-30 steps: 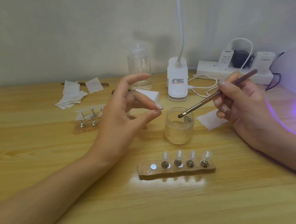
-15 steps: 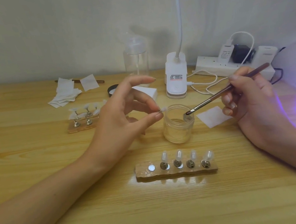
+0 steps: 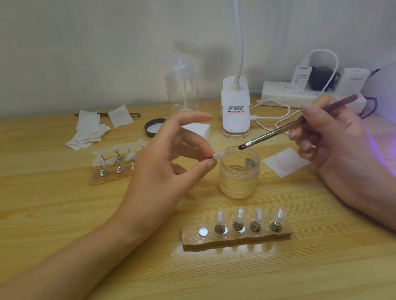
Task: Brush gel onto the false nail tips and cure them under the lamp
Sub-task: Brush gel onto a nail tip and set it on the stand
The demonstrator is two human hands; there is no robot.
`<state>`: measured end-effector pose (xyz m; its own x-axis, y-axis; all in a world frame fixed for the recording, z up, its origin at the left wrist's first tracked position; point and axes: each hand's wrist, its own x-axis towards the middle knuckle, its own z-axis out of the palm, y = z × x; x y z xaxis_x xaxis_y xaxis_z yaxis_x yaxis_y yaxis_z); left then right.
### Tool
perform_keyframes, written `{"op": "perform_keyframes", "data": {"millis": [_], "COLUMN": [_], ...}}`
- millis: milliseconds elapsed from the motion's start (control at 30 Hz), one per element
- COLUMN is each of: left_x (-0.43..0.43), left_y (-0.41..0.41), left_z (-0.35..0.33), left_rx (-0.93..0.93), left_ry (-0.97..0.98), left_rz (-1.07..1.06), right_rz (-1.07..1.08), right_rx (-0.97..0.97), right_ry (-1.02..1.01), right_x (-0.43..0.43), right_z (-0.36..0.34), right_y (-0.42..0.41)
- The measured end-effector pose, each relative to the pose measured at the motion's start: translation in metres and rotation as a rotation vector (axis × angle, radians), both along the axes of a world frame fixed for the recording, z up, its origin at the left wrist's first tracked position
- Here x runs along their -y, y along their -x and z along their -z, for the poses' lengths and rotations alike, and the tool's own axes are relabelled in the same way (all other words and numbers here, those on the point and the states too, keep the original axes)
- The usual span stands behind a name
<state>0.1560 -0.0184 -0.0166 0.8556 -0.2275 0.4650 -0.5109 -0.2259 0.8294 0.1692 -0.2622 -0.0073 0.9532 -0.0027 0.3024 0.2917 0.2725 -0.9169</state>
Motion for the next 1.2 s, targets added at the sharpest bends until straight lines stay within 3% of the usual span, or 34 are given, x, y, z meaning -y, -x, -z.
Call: {"op": "perform_keyframes", "data": {"millis": [167, 1200], "left_x": [0.0005, 0.0038], "left_y": [0.0024, 0.0083], "left_z": [-0.0002, -0.0055], "left_rx": [0.037, 0.131], "left_ry": [-0.022, -0.103], "left_rz": [-0.028, -0.061], "right_rz": [-0.020, -0.020], "right_rx": [0.006, -0.064], "right_ry": [0.087, 0.076], "right_x": [-0.0030, -0.0029], "right_z": [-0.0026, 0.0008], "right_y": [0.0009, -0.0012]}}
